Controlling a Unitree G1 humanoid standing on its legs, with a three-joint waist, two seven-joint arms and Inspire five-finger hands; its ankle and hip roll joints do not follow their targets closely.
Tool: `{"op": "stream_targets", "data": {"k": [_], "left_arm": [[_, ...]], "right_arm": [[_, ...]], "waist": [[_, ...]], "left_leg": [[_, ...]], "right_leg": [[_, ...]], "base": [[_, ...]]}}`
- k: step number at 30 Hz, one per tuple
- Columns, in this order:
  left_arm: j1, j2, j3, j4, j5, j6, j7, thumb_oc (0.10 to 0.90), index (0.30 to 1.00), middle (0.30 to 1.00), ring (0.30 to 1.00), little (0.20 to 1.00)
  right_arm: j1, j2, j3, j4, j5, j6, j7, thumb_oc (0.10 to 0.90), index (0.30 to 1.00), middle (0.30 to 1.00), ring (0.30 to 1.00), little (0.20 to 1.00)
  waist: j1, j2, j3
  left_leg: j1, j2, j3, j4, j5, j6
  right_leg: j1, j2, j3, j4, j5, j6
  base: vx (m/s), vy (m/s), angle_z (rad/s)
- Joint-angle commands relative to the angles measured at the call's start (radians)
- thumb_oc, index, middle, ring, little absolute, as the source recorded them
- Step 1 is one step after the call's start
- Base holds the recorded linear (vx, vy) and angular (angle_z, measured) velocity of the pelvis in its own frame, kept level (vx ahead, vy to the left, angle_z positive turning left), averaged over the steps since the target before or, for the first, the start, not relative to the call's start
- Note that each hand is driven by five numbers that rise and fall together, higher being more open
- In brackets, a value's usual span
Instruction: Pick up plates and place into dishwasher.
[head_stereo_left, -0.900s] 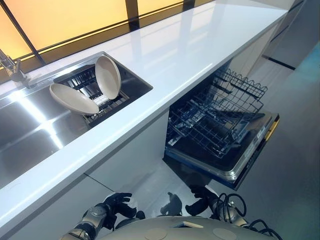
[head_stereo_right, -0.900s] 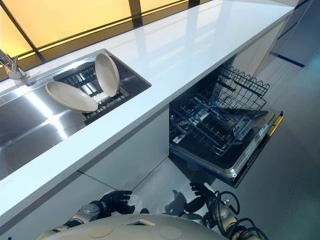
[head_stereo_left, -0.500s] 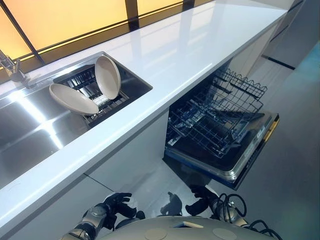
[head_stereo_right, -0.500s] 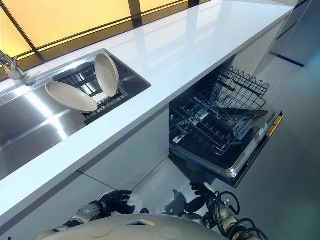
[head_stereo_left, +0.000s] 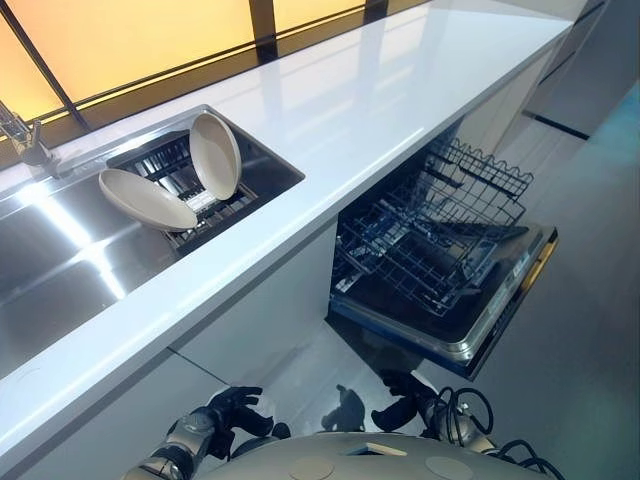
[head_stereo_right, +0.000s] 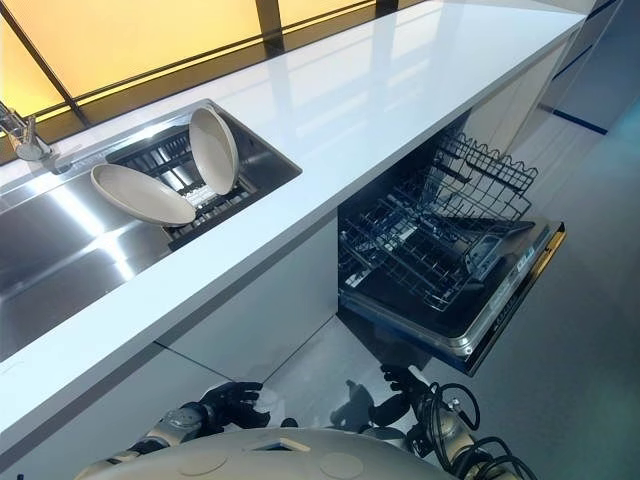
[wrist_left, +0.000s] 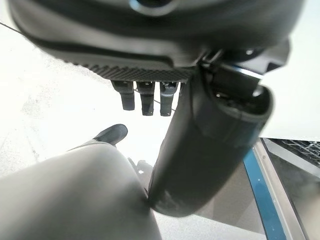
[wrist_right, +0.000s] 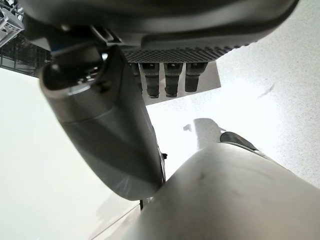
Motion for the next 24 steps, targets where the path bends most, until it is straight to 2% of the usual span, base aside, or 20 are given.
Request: {"op": "stream_targets", "data": {"k": [1, 3, 4, 7, 8, 10, 12, 15, 18, 24], "left_arm": [[-0.038, -0.018, -0.020, 0.075, 0.012, -0.026, 0.018, 0.800, 0.900, 0.900, 0.900, 0.900], [-0.042, -0.013, -0.021, 0.065, 0.029, -0.062, 0.045, 0.800, 0.900, 0.900, 0.900, 0.900], [-0.046, -0.008, -0.033, 0.050, 0.093, -0.103, 0.067, 0.800, 0.900, 0.900, 0.900, 0.900], [-0.076, 0.018, -0.099, -0.012, 0.196, -0.168, 0.125, 0.800, 0.900, 0.900, 0.900, 0.900], [-0.079, 0.021, -0.103, -0.021, 0.197, -0.164, 0.124, 0.800, 0.900, 0.900, 0.900, 0.900], [-0.122, 0.054, -0.154, -0.156, 0.220, -0.155, 0.126, 0.800, 0.900, 0.900, 0.900, 0.900], [-0.168, 0.092, -0.205, -0.331, 0.196, -0.144, 0.089, 0.800, 0.900, 0.900, 0.900, 0.900], [-0.213, 0.132, -0.243, -0.542, 0.134, -0.083, 0.017, 0.800, 0.900, 0.900, 0.900, 0.900], [-0.259, 0.169, -0.269, -0.774, 0.084, -0.086, -0.089, 0.800, 0.900, 0.900, 0.900, 0.900], [-0.303, 0.185, -0.282, -0.993, -0.003, -0.129, -0.202, 0.800, 0.900, 0.900, 0.900, 0.900]], "right_arm": [[-0.032, -0.009, 0.036, -0.027, -0.009, -0.029, 0.002, 0.800, 0.900, 0.900, 0.900, 0.900], [-0.031, -0.012, 0.039, -0.035, -0.009, -0.024, 0.005, 0.800, 0.900, 0.900, 0.900, 0.900], [-0.029, -0.014, 0.042, -0.042, -0.011, -0.021, 0.006, 0.800, 0.900, 0.900, 0.900, 0.900], [-0.032, -0.031, 0.059, -0.065, -0.012, -0.011, 0.018, 0.800, 0.900, 0.900, 0.900, 0.900], [-0.032, -0.032, 0.060, -0.068, -0.011, -0.009, 0.019, 0.800, 0.900, 0.900, 0.900, 0.900], [-0.037, -0.054, 0.078, -0.119, 0.000, 0.024, 0.031, 0.800, 0.900, 0.900, 0.900, 0.900], [-0.040, -0.074, 0.092, -0.163, 0.015, 0.052, 0.041, 0.800, 0.900, 0.900, 0.900, 0.900], [-0.038, -0.083, 0.096, -0.200, 0.021, 0.079, 0.045, 0.800, 0.900, 0.900, 0.900, 0.900], [-0.021, -0.081, 0.093, -0.234, 0.017, 0.094, 0.036, 0.800, 0.900, 0.900, 0.900, 0.900], [-0.002, -0.068, 0.086, -0.229, 0.001, 0.078, 0.024, 0.800, 0.900, 0.900, 0.900, 0.900]], "waist": [[0.009, 0.007, 0.007], [0.007, 0.008, 0.007], [0.006, 0.008, 0.008], [-0.001, 0.012, 0.012], [-0.002, 0.012, 0.012], [-0.007, 0.017, 0.021], [-0.012, 0.023, 0.028], [-0.014, 0.028, 0.033], [-0.019, 0.032, 0.037], [-0.030, 0.030, 0.038]], "left_leg": [[-0.005, -0.051, 0.020, 0.015, -0.094, 0.018], [-0.006, -0.050, 0.019, 0.015, -0.094, 0.018], [-0.006, -0.050, 0.020, 0.014, -0.093, 0.017], [-0.009, -0.047, 0.024, 0.015, -0.091, 0.014], [-0.009, -0.047, 0.025, 0.015, -0.091, 0.014], [-0.011, -0.045, 0.027, 0.013, -0.087, 0.013], [-0.014, -0.044, 0.030, 0.010, -0.082, 0.014], [-0.016, -0.043, 0.028, 0.008, -0.080, 0.015], [-0.015, -0.042, 0.026, 0.004, -0.079, 0.021], [-0.007, -0.043, 0.030, 0.002, -0.090, 0.029]], "right_leg": [[-0.074, 0.027, -0.022, 0.073, -0.006, 0.043], [-0.075, 0.028, -0.020, 0.073, -0.006, 0.043], [-0.075, 0.029, -0.019, 0.073, -0.006, 0.043], [-0.081, 0.032, -0.013, 0.079, -0.007, 0.045], [-0.082, 0.032, -0.013, 0.080, -0.007, 0.045], [-0.087, 0.033, -0.010, 0.083, -0.005, 0.047], [-0.092, 0.033, -0.008, 0.085, -0.001, 0.048], [-0.096, 0.032, -0.008, 0.087, 0.002, 0.051], [-0.101, 0.031, -0.007, 0.091, 0.006, 0.054], [-0.096, 0.031, 0.003, 0.086, 0.008, 0.061]], "base": [[0.00, 0.000, 0.00], [0.00, 0.000, 0.00], [0.00, 0.000, 0.00], [0.00, 0.000, 0.00], [0.00, 0.000, 0.00], [-0.04, 0.019, -0.04], [-0.05, 0.013, -0.06], [-0.01, 0.001, -0.01], [0.00, 0.000, 0.00], [0.01, -0.012, -0.03]]}}
